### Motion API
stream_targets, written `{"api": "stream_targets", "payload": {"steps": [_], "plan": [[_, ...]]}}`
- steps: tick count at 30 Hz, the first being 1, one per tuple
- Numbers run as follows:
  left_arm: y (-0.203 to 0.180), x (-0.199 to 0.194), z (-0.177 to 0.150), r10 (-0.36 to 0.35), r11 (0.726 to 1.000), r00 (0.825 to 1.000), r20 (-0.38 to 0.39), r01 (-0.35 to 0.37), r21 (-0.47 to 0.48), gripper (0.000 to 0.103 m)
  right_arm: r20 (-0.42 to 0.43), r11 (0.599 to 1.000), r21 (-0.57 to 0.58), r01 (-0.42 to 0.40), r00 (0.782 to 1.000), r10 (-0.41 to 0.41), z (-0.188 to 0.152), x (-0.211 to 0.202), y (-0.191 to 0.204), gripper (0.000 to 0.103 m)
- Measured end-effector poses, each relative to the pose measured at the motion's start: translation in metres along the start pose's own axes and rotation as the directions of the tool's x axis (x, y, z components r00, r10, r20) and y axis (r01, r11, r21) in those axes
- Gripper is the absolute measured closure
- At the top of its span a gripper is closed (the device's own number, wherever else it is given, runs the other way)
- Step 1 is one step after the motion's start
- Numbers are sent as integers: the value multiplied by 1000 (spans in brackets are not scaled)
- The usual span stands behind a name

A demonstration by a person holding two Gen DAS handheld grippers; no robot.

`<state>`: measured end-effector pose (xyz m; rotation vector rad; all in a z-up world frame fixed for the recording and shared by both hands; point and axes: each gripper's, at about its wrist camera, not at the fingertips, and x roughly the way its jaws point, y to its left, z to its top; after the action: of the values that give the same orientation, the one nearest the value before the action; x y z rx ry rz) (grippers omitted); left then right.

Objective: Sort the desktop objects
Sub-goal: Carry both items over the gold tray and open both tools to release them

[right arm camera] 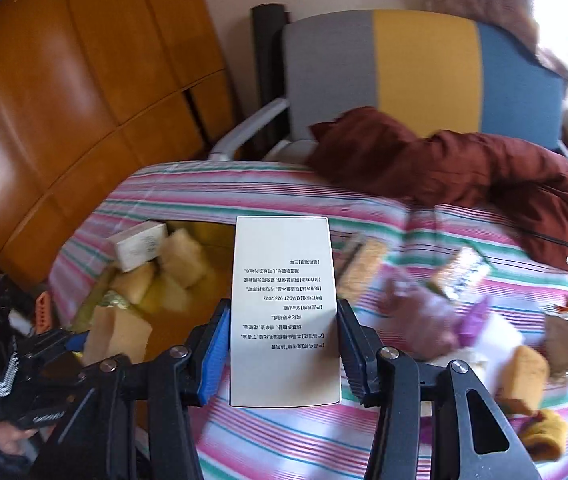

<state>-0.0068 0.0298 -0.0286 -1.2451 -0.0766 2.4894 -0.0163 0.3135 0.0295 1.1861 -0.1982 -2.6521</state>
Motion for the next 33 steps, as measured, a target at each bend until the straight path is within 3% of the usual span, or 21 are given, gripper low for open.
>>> {"api": "stream_targets", "payload": {"steps": [8, 16, 22, 26, 28, 33], "plan": [[67, -11, -10, 129, 991, 992, -8, -129, -36, 45, -44, 992, 6, -130, 991, 130, 0, 33, 64, 53], [95, -2, -20, 174, 983, 984, -37, -176, -49, 44, -135, 980, 53, -190, 971, 196, -10, 82, 110, 53], [105, 1, -24, 140, 982, 989, -51, -145, -118, 38, -190, 969, 112, -219, 953, 237, -19, 112, 133, 51], [111, -3, -24, 83, 982, 996, -43, -89, -165, 37, -232, 938, 159, -307, 912, 338, -31, 129, 148, 48], [112, -6, -25, 64, 981, 998, -25, -67, -182, 35, -250, 910, 205, -360, 880, 405, -36, 135, 149, 43], [116, -10, -25, 14, 974, 1000, -2, -14, -225, 32, -267, 885, 259, -386, 852, 450, -49, 141, 145, 36]]}}
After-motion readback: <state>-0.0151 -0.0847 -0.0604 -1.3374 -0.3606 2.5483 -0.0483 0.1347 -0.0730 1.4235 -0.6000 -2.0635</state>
